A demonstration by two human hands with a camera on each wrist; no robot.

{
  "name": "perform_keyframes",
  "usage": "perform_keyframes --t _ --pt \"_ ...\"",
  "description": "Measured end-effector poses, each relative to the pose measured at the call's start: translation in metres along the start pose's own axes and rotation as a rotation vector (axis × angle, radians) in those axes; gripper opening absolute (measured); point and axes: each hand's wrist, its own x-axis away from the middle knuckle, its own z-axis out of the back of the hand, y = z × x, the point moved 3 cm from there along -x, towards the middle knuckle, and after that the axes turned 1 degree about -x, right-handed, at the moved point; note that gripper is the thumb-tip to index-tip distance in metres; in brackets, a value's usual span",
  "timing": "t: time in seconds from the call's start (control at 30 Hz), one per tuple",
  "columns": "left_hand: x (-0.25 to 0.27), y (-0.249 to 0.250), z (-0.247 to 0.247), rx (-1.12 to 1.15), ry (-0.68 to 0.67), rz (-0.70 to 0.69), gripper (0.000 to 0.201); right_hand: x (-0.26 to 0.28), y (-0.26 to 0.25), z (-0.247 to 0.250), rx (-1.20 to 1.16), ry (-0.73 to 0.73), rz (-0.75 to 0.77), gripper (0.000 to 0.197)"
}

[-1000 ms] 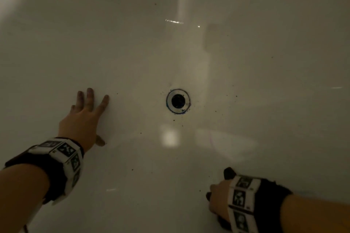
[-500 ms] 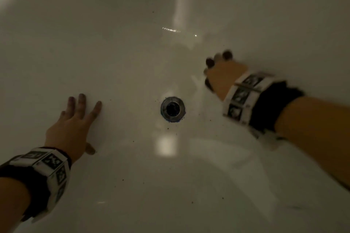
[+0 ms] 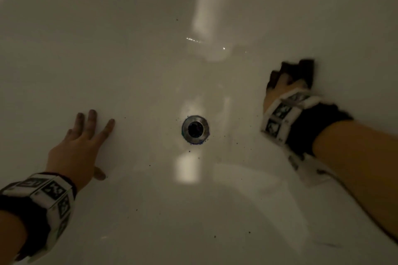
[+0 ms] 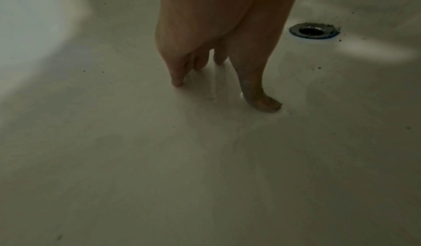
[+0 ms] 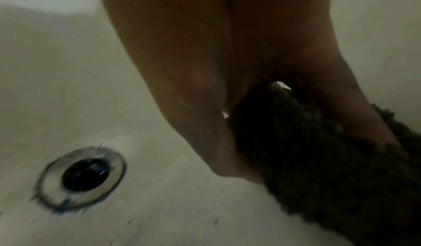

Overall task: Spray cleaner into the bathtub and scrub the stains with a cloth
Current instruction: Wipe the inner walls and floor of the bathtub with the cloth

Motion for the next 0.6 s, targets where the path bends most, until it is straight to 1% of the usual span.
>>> perform_keyframes --t 0.03,0.1,0.17,0.33,0.4,0.5,0.57,0.6 --pt "0.000 0.000 0.000 0.001 0.000 -0.004 0.131 -0.002 -0.014 -0.010 -0.089 -0.024 0.004 0.057" --pt "0.000 0.000 0.000 0.005 0.002 -0.010 0.130 -0.004 -0.035 -0.019 -0.258 -0.138 -0.039 0.051" --pt "0.000 -0.001 -0.001 0.005 -0.001 -0.012 0.130 -0.010 -0.053 -0.028 -0.409 -0.186 -0.046 0.045" --pt "0.000 0.001 0.000 -0.006 -0.021 -0.003 0.130 -0.008 -0.092 -0.041 -0.686 -0.347 -0.075 0.047" --pt "0.003 0.003 0.003 -0.009 -0.033 0.009 0.128 -0.004 -0.108 -0.041 -0.788 -0.387 -0.049 0.052" --pt "0.004 0.004 0.005 -0.010 -0.034 0.017 0.127 0.000 -0.123 -0.033 -0.851 -0.372 0.018 0.068" --pt "0.005 0.004 0.007 -0.008 -0.038 0.026 0.127 0.005 -0.130 -0.025 -0.967 -0.427 0.052 0.079" --pt "0.004 0.004 0.006 -0.003 -0.034 0.024 0.127 0.008 -0.134 -0.021 -1.016 -0.439 0.100 0.083"
